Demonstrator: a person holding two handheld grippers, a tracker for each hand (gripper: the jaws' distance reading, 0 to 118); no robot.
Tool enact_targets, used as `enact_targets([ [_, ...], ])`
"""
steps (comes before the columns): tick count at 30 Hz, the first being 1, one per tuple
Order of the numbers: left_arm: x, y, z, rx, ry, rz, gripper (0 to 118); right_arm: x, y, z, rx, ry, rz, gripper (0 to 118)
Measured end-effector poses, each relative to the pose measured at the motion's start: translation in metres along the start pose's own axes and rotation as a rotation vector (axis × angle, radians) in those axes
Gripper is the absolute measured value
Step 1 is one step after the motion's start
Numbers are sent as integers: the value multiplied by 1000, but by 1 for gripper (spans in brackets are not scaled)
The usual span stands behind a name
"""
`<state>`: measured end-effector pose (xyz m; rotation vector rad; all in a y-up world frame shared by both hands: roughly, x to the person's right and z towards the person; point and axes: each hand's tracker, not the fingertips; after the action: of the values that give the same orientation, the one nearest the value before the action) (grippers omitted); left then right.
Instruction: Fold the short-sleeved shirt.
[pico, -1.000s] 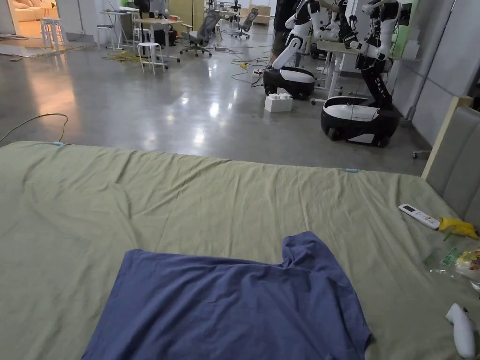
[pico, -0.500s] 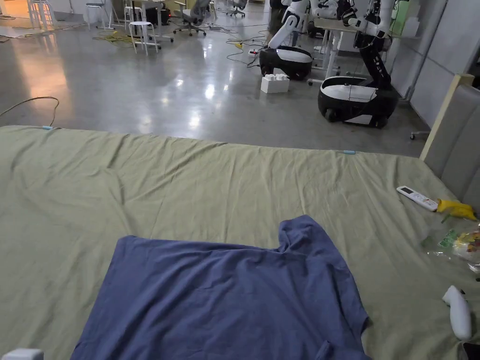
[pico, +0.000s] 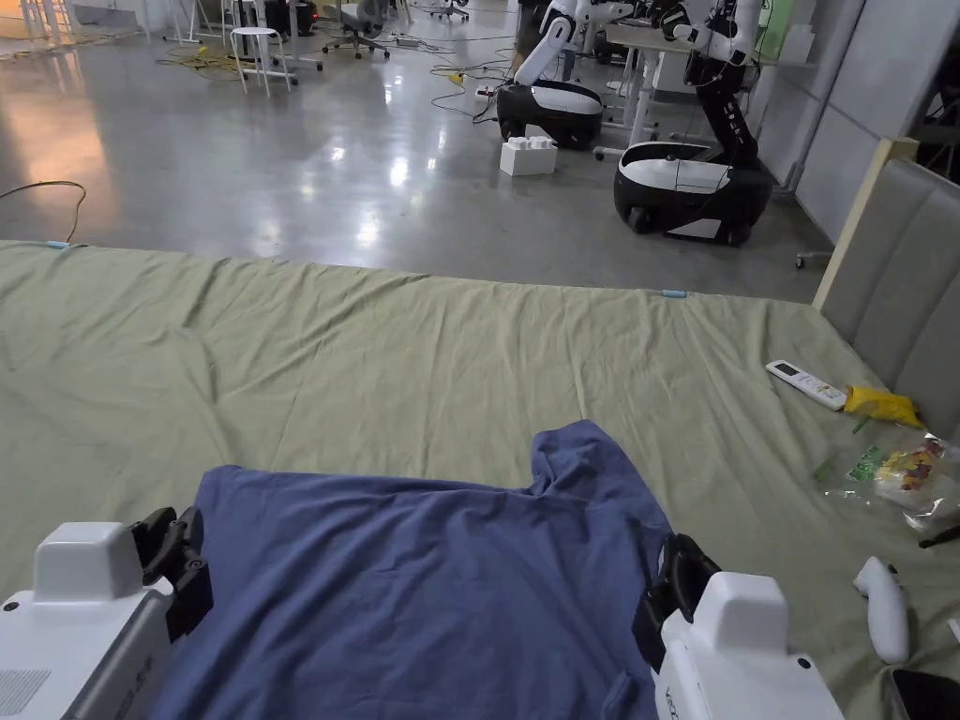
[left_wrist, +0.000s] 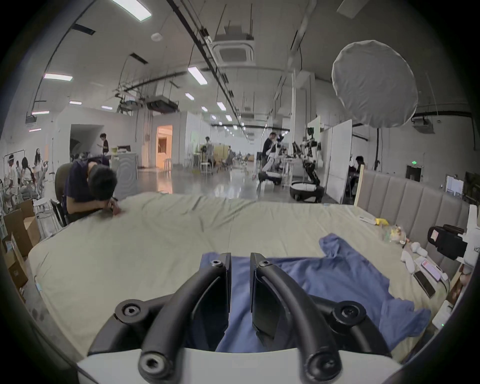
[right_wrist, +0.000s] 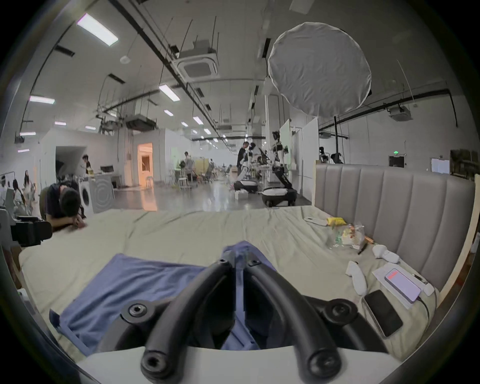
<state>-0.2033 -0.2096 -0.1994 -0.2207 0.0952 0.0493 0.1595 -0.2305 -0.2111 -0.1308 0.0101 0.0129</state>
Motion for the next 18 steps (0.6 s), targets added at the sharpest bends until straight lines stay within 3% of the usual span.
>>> enact_targets([
  [3, 4, 1, 4, 23, -27, -19, 5, -7, 5, -1, 40, -15, 53, 2],
  [6, 11, 9, 11, 33, -29, -46, 3, -13, 11, -2, 76, -35, 100, 1],
  [10, -4, 9, 3, -22, -52, -5, 2, -10, 9, -7, 41, -18, 58, 1],
  [18, -59, -14, 6, -317, -46, 11, 2, -2, 4, -6, 24, -20, 88, 1],
])
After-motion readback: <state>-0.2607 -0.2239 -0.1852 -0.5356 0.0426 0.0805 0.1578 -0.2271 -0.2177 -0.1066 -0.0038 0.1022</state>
